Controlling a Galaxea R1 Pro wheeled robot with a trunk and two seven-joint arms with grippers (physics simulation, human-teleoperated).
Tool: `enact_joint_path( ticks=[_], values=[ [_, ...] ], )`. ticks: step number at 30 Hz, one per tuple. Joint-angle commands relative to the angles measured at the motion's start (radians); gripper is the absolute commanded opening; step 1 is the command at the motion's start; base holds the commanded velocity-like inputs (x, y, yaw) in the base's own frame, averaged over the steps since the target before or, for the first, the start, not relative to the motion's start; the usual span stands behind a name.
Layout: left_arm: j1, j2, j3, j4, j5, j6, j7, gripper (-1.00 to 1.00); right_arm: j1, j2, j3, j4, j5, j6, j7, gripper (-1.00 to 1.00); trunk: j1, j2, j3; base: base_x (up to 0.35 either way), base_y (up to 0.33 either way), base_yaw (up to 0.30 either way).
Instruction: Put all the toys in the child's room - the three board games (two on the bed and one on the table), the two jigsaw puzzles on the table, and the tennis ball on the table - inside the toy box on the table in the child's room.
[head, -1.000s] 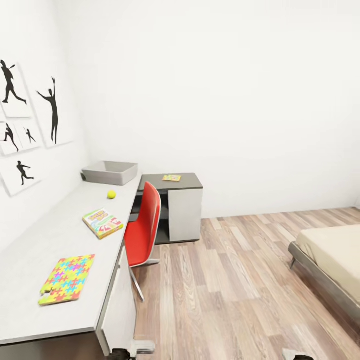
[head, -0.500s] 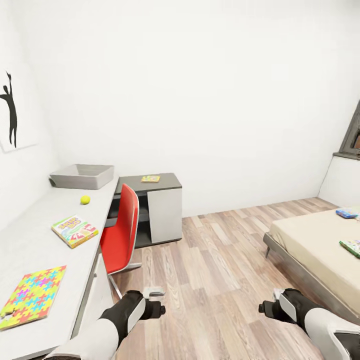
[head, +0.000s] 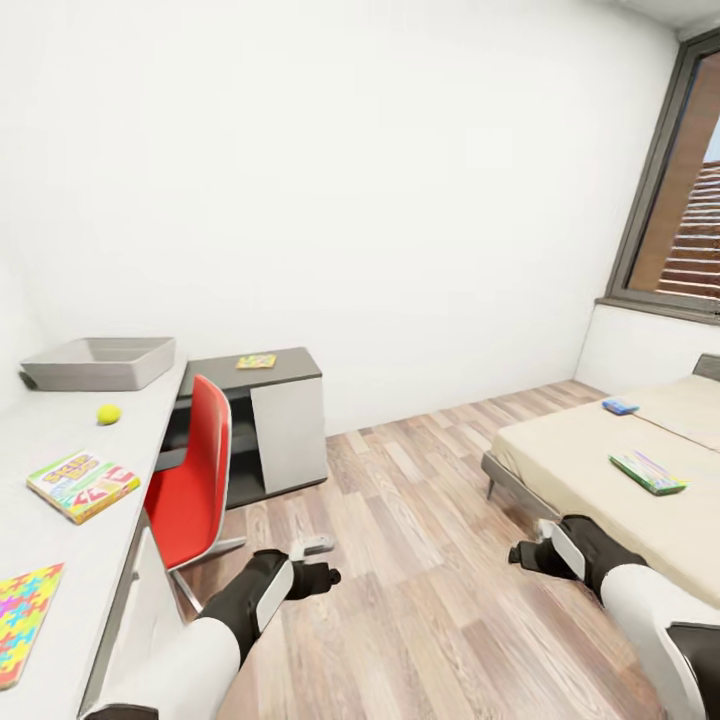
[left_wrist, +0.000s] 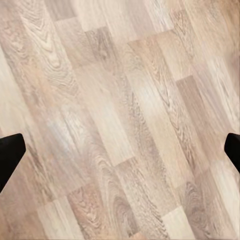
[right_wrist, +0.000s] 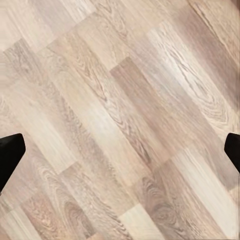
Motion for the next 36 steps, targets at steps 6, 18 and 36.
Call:
enact_joint_path(
  ticks=[6, 18, 36],
  values=[
    [0.018, 0.0, -0.06, -0.029, 0.08, 0.003, -0.002, 1.0, 0.006, -0.012, 0.002, -0.106, -0.002, 0.067, 0.002, 1.0, 0.0, -0.001, -0.001, 0.0, 0.0, -0.285],
    [0.088, 0.001, -0.148, -0.088, 0.263, -0.06, 0.002, 1.0, 0.043, -0.022, 0.004, -0.251, -0.001, 0.151, 0.005, 1.0, 0.0, -0.001, -0.001, 0.0, 0.0, -0.285],
    [0.114, 0.005, -0.167, -0.108, 0.329, -0.087, -0.006, 1.0, 0.055, -0.022, 0.008, -0.29, 0.002, 0.173, 0.045, 1.0, 0.0, -0.001, -0.001, 0.0, 0.0, -0.286]
  ],
)
